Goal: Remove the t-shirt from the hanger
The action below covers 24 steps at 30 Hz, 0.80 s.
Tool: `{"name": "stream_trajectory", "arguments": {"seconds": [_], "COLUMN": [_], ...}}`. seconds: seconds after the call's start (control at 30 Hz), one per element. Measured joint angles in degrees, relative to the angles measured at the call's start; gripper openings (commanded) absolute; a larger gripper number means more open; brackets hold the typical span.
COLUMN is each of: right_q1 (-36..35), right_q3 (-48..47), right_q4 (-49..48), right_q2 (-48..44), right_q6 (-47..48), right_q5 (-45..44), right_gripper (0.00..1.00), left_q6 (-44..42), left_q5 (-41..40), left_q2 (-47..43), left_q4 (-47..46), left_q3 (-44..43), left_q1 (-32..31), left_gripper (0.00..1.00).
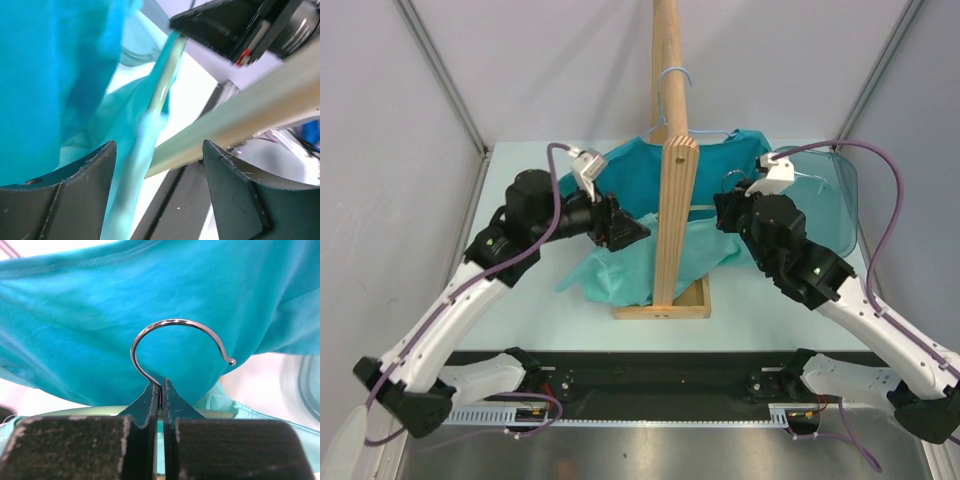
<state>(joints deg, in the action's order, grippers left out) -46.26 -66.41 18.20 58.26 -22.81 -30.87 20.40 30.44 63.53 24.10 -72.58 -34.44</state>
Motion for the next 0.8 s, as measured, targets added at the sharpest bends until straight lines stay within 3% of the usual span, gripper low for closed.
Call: {"name": "stream_trajectory", "arguments": {"seconds": [0.3,0.5,0.6,0.73,0.8], "right_q1": [3.2,4.8,5.0,5.3,5.4], "right_q3": [0.5,0.9,1.0,1.4,1.6], "right_q4": [1.9,2.8,3.1,3.2,3.4], "right_q2": [-3.5,-4.1,-4.3,-4.9,-5.0], "right_q6": [-2.1,-3.1,-3.6,-4.3,-4.6], "right_q5": [-0.7,0.8,1.5,2.3,2.4], "right_gripper": [0.0,0.0,0.0,0.0,0.0], "left_q6": [-4.0,-4.0,-4.0,-4.2,-3.8], "left_q5": [-12.8,-16.5,-16.7,-16.7,-16.9], "left_q2": [-14.3,-14.2,-12.7,-11.6,-11.4], "left_q4": [2.0,3.2,3.0,2.6,2.6], "left_q3": [11.6,14.4,14.5,14.8,14.8], "left_q1": [-0.2,-0.2,-0.2,-0.2,-0.2], "left_gripper": [0.77,0.7,0.54,0.1,0.0]}}
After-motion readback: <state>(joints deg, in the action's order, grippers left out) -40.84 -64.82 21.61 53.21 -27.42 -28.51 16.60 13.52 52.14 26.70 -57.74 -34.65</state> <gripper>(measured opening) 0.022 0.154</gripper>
